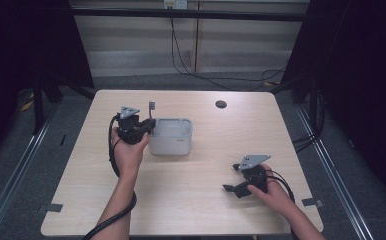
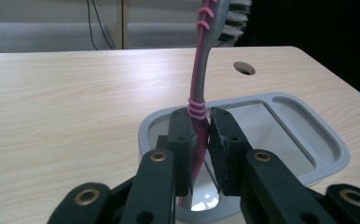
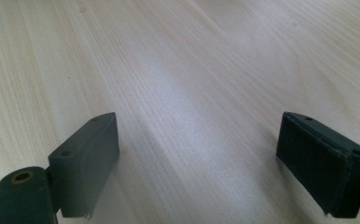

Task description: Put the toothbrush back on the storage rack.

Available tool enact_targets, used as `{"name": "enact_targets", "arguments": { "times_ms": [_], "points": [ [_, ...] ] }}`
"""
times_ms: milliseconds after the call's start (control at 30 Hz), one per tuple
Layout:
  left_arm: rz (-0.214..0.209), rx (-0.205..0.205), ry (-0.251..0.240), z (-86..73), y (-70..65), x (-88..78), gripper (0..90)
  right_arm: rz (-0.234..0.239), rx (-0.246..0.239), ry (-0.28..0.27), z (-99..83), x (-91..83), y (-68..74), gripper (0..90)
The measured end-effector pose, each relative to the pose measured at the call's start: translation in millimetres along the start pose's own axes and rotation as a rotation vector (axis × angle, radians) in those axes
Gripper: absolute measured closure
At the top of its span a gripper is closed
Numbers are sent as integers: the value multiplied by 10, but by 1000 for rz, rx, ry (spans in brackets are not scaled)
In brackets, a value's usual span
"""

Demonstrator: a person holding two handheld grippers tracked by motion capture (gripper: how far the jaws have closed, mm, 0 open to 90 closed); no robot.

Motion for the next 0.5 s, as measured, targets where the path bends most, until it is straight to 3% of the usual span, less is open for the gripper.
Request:
{"name": "enact_targets", "arguments": {
  "times_ms": [500],
  "points": [
    [5, 13, 22, -15, -23, 20, 790, 0, 0, 0, 0, 0, 0, 124]
  ]
}}
Point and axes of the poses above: each handheld gripper's, and its own axes: x roughly forward along the jaws, z roughly out of its top, y roughly to its left, the point moved 1 cm from there along x, roughly forward along the jaws, and after that the axes turned 4 degrees about x, right-handed, at the moved point
